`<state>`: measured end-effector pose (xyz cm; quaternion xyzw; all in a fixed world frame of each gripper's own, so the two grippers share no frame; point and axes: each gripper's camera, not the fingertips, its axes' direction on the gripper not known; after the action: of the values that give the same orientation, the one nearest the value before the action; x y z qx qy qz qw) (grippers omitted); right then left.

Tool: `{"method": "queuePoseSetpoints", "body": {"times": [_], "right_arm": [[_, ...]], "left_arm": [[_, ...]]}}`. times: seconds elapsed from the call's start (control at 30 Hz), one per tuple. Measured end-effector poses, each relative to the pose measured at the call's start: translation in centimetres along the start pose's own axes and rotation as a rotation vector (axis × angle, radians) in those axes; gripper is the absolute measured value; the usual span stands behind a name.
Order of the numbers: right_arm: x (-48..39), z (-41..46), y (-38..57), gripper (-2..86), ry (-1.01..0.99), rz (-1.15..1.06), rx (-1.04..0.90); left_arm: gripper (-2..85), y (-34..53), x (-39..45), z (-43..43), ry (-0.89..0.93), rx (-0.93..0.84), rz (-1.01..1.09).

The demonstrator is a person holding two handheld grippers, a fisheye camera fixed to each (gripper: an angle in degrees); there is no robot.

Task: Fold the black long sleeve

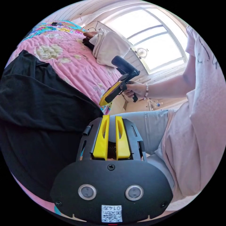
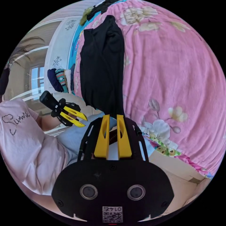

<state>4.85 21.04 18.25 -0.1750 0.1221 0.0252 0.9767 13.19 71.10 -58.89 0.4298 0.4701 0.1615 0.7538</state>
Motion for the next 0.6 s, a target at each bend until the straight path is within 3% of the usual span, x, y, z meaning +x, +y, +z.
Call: {"method": "queuePoseSetpoints", "body": {"times": [0.1,0.3,0.43,0.6], "right_arm": [[0.0,-1.7,-0.6,6.3,0.058,-0.034,-0.007],[-3.6,-10.1,-13.3,7.4,0.245,-0.268,0.341],[-5.4,-13.1,-24.4,11.4,0.309,-0.312,0.481],[-4.3,-11.7,-32.7,13.1,0.35,-0.206,0.361]], "left_arm": [[3.1,-1.8,-6.1,-6.7,-0.177,0.091,-0.066],[1.7,-8.1,-23.2,-23.4,-0.793,0.325,-0.289],[9.0,-12.8,-31.3,-26.5,-0.814,0.377,-0.36],[7.3,-13.8,-43.2,-24.8,-0.781,0.215,-0.509]]}}
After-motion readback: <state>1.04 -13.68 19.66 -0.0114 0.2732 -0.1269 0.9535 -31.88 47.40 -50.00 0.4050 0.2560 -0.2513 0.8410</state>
